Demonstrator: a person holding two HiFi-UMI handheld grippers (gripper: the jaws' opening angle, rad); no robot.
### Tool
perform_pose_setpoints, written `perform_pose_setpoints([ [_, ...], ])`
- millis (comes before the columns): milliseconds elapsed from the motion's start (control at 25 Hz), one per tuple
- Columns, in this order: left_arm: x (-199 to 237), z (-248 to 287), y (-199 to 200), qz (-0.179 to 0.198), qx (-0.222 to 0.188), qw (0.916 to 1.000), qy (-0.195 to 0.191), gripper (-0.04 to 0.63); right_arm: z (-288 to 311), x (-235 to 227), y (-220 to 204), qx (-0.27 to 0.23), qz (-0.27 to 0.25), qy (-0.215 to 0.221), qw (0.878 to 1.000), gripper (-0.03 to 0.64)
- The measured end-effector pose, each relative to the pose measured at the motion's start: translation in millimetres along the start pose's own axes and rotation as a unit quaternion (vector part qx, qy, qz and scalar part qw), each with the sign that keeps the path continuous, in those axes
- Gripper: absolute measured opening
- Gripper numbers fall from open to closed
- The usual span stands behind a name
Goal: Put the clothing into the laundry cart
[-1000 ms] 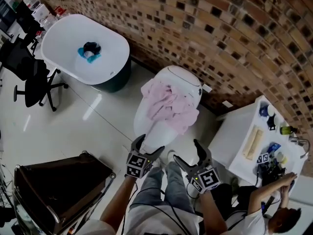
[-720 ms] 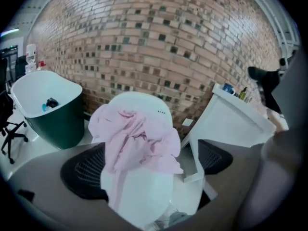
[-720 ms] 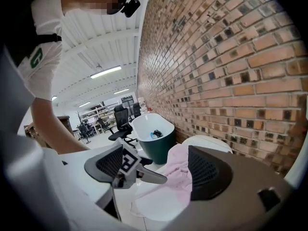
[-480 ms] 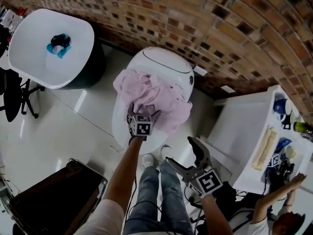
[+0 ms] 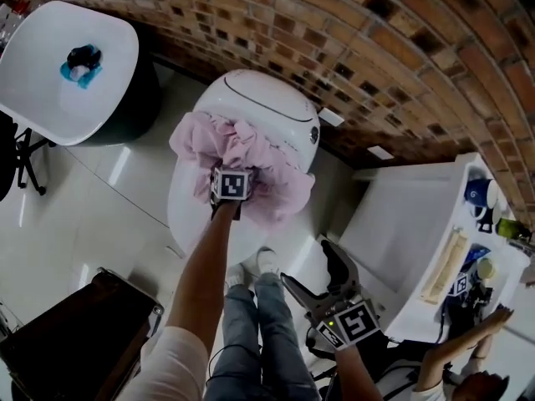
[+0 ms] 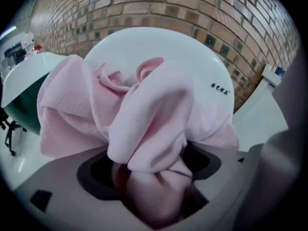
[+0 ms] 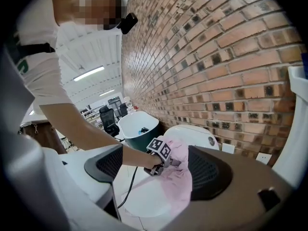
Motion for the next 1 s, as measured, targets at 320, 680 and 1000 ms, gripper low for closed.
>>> perform_pose_setpoints([
  [320, -44, -125, 35, -0.1, -0.124, 0.978, -0.134, 0.12, -27, 28, 69, -0.041, -0.006, 0.021, 0.999, 0.442],
  [680, -100, -440, 123, -0.053, -0.361, 0.9211, -0.135, 0.112, -89, 93, 202, -0.143, -0.031, 0.06, 0.987, 0.442],
  [1000, -95, -696, 138, -0.084, -0.542, 0.8295, -0.107, 0.112, -116, 182, 304, -0.231, -0.096, 0.166, 0.954, 0.442],
])
Point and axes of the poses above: the fingertips, and each gripper's own axes: z forward along the fingers, x to its left, y out of its top, the point moved 2 cm from there along -z, backward along the fingers, and after that the axes turned 3 degrees about z, right-handed, at the moved point
